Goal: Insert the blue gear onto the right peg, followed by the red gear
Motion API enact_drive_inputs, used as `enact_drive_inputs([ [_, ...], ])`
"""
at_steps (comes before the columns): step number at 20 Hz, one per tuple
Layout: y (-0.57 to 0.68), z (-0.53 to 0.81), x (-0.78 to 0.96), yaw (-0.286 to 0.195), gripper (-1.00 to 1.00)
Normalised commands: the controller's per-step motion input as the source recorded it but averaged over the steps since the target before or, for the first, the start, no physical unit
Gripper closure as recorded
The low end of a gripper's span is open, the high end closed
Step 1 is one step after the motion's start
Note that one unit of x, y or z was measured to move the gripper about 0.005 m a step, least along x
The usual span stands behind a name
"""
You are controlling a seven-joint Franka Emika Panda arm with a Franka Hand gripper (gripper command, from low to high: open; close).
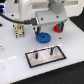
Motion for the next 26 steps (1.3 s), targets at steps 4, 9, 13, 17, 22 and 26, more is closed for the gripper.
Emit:
enact_drive_inputs([
  [4, -0.08, -0.32, -0.21, 0.000, -1.00],
  [9, -0.06, -0.25, -0.28, 0.000, -1.00],
  [13, -0.09, -0.22, -0.36, 0.000, -1.00],
  [17, -0.09, -0.14, -0.33, 0.000, -1.00],
  [22, -0.04, -0.10, -0.24, 0.000, 1.00],
  [26, 0.00, 0.09, -0.07, 0.000, 1.00],
])
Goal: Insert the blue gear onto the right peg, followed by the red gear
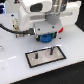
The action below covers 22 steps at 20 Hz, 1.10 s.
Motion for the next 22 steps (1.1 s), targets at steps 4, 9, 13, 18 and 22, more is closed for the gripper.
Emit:
enact_drive_inputs([
  [4, 0.01, 0.42, 0.03, 0.000, 1.00],
  [9, 0.01, 0.54, 0.30, 0.000, 1.00],
  [13, 0.00, 0.48, 0.44, 0.000, 1.00],
  [18, -0.03, 0.44, 0.56, 0.000, 1.00],
  [22, -0.01, 0.35, 0.70, 0.000, 1.00],
])
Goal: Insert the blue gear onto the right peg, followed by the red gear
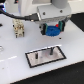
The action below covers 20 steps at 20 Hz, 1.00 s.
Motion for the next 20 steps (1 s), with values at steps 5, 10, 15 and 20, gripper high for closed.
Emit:
enact_drive_inputs([
  [5, -0.06, 0.19, 0.71, 0.000, 1.00],
  [10, -0.10, 0.10, 0.68, 0.000, 1.00],
  [15, -0.13, 0.01, 0.51, 0.000, 1.00],
  [20, -0.21, -0.02, 0.36, 0.000, 1.00],
])
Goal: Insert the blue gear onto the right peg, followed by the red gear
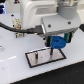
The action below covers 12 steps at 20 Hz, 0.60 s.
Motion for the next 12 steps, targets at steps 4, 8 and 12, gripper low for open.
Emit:
enact_drive_inputs([
  [4, -0.22, -0.05, 0.28, 0.000, 1.00],
  [8, -0.10, -0.07, 0.20, 0.000, 1.00],
  [12, -0.10, -0.16, 0.11, 0.000, 1.00],
])
